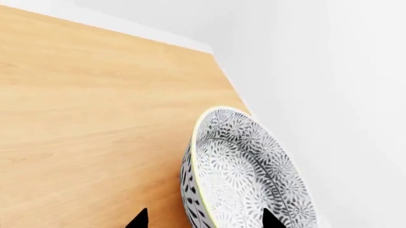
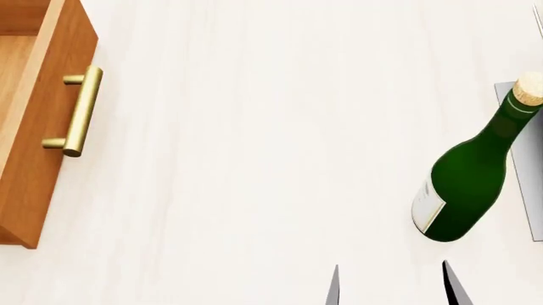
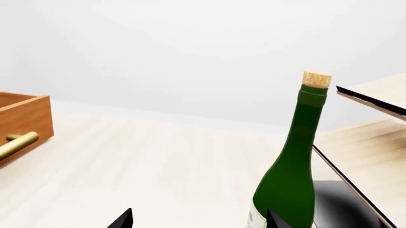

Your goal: Put the bowl on top of the cabinet.

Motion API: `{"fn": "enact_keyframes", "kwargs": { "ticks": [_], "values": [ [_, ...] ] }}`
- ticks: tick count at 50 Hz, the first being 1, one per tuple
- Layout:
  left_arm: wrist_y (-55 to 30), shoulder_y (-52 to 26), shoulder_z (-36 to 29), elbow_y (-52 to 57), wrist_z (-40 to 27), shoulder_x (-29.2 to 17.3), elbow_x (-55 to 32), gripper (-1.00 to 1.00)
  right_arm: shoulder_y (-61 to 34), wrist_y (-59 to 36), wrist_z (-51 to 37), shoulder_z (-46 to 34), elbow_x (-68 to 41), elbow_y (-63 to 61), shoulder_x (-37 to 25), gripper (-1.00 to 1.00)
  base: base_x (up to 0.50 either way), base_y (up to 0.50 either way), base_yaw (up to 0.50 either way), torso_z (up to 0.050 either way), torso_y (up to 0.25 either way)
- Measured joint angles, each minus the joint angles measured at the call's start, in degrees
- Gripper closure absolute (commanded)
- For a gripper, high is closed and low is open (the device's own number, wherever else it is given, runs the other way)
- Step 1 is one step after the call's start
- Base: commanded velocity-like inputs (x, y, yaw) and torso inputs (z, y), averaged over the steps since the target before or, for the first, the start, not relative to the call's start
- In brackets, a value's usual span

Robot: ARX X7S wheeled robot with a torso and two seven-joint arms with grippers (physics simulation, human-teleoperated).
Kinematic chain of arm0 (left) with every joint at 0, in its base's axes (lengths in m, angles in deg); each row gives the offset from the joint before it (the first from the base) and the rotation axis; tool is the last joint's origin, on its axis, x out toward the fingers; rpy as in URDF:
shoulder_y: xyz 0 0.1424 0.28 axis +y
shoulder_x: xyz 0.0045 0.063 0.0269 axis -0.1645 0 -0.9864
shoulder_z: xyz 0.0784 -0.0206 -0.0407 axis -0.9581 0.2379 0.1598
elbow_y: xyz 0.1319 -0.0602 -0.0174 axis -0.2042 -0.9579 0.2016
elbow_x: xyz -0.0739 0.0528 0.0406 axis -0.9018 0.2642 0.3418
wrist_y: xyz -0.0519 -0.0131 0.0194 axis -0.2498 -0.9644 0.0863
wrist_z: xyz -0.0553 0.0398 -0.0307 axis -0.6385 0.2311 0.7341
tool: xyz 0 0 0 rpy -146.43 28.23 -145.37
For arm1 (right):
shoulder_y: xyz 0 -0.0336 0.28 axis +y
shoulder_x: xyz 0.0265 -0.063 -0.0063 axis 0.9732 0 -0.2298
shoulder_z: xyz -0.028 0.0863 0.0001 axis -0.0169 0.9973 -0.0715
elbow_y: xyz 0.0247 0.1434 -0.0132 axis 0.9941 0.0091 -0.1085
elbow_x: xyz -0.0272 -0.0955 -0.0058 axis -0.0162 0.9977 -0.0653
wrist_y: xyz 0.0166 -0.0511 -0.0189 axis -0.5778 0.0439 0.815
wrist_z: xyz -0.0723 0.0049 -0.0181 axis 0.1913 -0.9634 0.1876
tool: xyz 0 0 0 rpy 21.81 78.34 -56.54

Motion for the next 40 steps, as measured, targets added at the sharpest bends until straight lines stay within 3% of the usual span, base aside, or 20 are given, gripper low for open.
{"fn": "enact_keyframes", "kwargs": {
  "ticks": [15,27,34,40],
  "values": [
    [-3.82,1.91,-0.81,5.66,-0.67,0.97,0.13,-1.0,0.02,0.15,-0.16,-0.28,0.09,0.09,-0.22,-1.0,0.0,0.0,0.0,0.0,-0.001],
    [-13.34,9.64,1.65,24.76,-0.71,3.75,-3.7,-1.0,0.09,0.28,-0.32,-0.44,0.19,-0.01,-0.43,-1.0,0.0,0.0,0.0,0.0,-0.002],
    [-17.95,15.73,6.88,38.05,0.61,5.68,-11.09,-1.0,0.16,0.35,-0.41,-0.36,-0.04,-0.2,-0.61,-1.0,0.0,0.0,0.0,0.0,-0.003],
    [-20.31,21.97,12.51,47.38,-3.34,6.0,-26.44,-1.0,0.28,0.5,-0.51,-0.33,-0.13,-0.33,-0.75,-1.0,0.0,0.0,0.0,0.0,-0.005]
  ]
}}
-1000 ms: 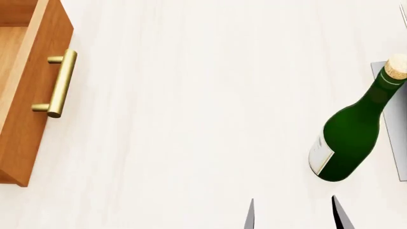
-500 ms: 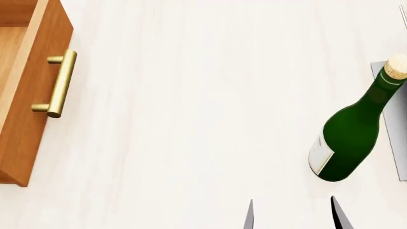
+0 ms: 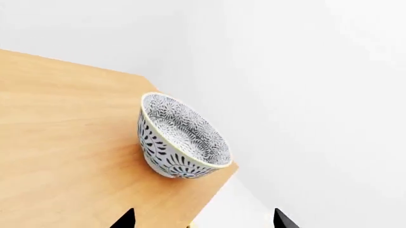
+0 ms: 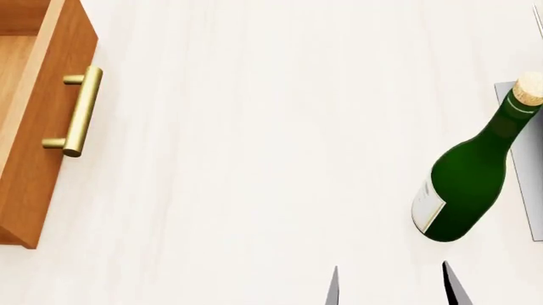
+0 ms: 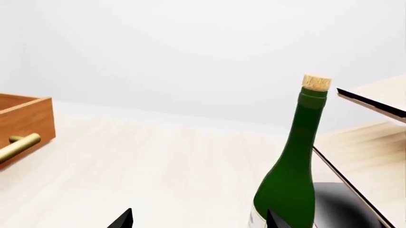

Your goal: Put the bowl on top of the cabinet.

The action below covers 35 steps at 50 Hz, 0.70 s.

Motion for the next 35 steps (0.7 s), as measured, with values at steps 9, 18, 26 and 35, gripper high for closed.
{"fn": "enact_keyframes", "kwargs": {
  "ticks": [9,18,26,35],
  "values": [
    [4.51,18.83,5.65,17.22,2.64,2.45,-8.71,-1.0,0.46,0.47,-0.46,0.74,-0.4,-0.76,-0.2,-1.0,0.0,0.0,0.0,0.0,-0.002],
    [30.5,46.02,0.48,29.83,16.94,11.19,5.7,-1.0,1.43,2.38,-1.08,1.88,-0.76,-1.52,-0.28,-1.0,0.02,0.0,0.0,0.0,0.0],
    [62.29,67.47,-11.77,29.31,23.27,16.45,20.6,-1.0,2.49,5.11,-1.62,2.87,-0.69,-1.84,-0.25,-1.0,0.01,0.0,0.0,0.0,0.0],
    [93.39,82.83,-24.29,22.83,24.69,18.43,33.4,-1.0,3.99,9.4,-2.17,3.6,0.18,-1.83,0.01,-1.0,0.0,0.0,0.0,0.0,0.0]
  ]
}}
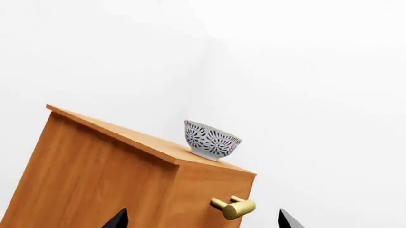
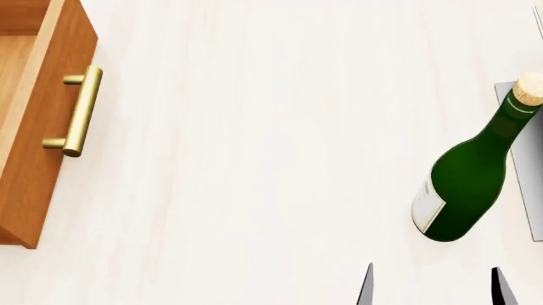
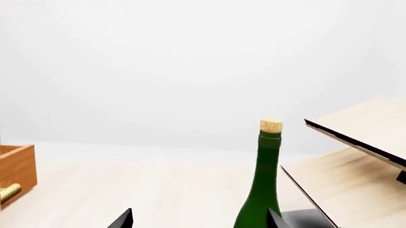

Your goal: Put the bowl on top of the cabinet.

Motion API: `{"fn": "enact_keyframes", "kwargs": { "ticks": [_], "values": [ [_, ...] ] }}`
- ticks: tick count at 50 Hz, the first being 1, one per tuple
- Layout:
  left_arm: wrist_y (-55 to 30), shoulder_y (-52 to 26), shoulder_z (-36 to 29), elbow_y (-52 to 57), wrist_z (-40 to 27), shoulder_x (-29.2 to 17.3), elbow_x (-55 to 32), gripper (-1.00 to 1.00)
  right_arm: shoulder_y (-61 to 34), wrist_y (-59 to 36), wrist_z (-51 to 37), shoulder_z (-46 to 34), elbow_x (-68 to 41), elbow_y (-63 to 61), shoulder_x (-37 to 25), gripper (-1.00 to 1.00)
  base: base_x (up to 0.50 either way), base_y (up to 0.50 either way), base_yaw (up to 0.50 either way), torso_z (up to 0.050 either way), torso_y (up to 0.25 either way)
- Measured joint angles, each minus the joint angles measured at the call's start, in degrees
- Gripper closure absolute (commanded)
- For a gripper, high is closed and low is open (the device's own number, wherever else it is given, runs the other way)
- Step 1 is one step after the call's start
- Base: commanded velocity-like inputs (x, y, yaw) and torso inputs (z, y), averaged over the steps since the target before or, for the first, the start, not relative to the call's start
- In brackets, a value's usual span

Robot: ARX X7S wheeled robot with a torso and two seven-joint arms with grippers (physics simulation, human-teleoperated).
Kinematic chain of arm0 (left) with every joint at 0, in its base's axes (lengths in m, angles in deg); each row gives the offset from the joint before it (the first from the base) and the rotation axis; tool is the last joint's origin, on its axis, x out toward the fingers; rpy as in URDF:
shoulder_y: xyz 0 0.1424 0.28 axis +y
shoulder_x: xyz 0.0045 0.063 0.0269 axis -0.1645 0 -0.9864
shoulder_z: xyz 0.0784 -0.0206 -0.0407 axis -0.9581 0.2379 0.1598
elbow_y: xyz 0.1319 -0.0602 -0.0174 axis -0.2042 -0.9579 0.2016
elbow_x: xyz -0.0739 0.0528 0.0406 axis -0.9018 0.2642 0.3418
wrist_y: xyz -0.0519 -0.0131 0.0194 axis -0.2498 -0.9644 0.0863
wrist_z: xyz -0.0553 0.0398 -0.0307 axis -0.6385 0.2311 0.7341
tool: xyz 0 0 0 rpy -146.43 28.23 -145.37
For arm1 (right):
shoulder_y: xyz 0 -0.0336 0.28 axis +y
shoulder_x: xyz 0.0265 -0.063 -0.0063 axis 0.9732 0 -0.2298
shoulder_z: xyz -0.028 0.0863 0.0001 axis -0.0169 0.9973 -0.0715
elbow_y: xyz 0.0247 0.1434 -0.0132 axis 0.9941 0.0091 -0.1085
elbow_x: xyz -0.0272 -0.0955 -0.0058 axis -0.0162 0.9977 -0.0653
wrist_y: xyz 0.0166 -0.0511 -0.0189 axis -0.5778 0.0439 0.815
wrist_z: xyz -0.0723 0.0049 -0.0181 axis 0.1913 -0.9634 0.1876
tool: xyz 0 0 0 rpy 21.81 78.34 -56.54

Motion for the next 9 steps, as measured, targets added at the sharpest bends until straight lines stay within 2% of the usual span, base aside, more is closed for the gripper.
{"fn": "enact_keyframes", "kwargs": {
  "ticks": [9],
  "values": [
    [16.88,7.49,-6.85,-4.1,-0.19,0.21,6.09,-1.0,1.71,4.99,-0.65,0.66,1.37,0.08,0.39,-1.0,0.0,0.0,0.0,0.0,0.0]
  ]
}}
